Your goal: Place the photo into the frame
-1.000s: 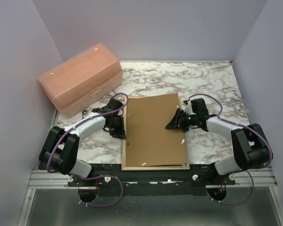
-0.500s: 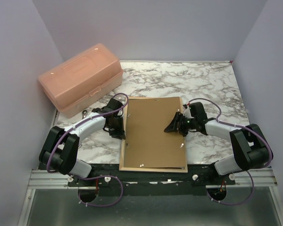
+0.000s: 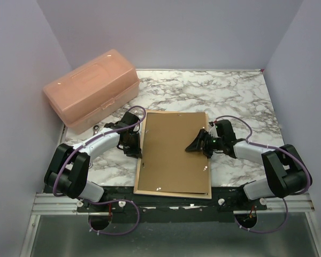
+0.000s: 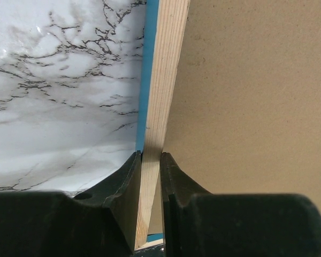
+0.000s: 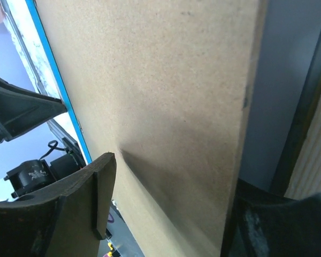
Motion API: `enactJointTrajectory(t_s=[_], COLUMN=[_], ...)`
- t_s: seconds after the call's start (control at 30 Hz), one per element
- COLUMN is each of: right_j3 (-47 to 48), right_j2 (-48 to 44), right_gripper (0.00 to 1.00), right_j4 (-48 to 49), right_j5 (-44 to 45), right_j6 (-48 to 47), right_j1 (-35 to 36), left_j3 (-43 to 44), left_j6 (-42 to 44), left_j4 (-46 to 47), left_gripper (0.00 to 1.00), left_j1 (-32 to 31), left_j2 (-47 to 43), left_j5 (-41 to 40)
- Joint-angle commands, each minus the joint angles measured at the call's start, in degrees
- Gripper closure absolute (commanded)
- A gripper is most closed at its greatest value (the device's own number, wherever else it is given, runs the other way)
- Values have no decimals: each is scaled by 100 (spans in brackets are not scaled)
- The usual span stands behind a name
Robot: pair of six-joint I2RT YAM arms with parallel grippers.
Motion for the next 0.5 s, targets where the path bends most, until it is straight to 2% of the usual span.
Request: enactJointTrajectory(t_s=[0.0,0.17,0.47], right_j3=[317,820,1349], right_j2=[108,268,724], right_gripper=[33,23,15], right_j4=[-297,-1082,-1738], right_j5=[-2,384,938], right_j6=[-141,-588,-975], right_j1=[250,395,678], left_j3=[242,312,325], left_j6=[-90,-124,-202], left_j4=[416,288,-11], left_gripper=[78,67,33], left_j1=[-127,-124,-112], left_j2=[1,-138,-317], left_j5=[367,174,-267])
